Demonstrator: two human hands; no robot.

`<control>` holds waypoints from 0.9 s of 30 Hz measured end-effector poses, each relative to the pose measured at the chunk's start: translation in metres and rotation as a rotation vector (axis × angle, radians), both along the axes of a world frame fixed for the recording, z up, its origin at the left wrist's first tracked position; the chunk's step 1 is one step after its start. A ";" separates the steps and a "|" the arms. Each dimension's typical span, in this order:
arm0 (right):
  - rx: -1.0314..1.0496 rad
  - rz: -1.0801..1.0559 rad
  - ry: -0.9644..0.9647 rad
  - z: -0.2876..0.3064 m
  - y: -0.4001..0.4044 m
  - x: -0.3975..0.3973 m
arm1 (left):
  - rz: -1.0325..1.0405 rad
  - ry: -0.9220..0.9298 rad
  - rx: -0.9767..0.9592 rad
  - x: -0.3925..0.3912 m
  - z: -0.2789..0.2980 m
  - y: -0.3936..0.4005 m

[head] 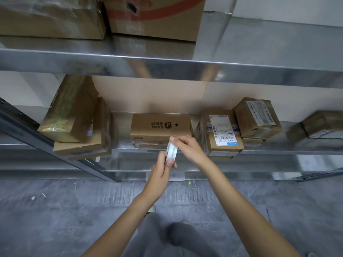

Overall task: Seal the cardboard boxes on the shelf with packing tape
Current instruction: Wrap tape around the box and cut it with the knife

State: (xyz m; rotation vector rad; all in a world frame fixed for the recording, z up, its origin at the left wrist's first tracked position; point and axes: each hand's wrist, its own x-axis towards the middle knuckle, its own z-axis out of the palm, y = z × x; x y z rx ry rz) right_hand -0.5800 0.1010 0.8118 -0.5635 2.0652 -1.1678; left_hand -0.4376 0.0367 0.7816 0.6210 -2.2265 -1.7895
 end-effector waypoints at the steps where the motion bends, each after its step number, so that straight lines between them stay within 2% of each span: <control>1: -0.007 -0.007 -0.040 0.002 0.000 -0.001 | -0.003 0.004 -0.005 -0.001 0.001 0.000; 5: 0.016 -0.109 -0.146 0.008 0.000 -0.007 | -0.018 0.024 -0.023 -0.001 0.003 -0.001; 10: 0.075 -0.048 -0.262 0.020 0.001 -0.021 | -0.067 0.028 -0.039 -0.001 0.007 -0.003; 20: 0.077 -0.118 -0.259 0.025 -0.010 -0.036 | -0.105 0.010 -0.092 -0.004 0.008 -0.009; 24: 0.044 -0.017 -0.249 0.029 -0.013 -0.038 | -0.120 0.019 -0.123 -0.003 0.010 -0.011; 27: 0.096 0.086 -0.111 0.034 -0.017 -0.036 | -0.179 0.014 -0.209 -0.002 0.016 -0.016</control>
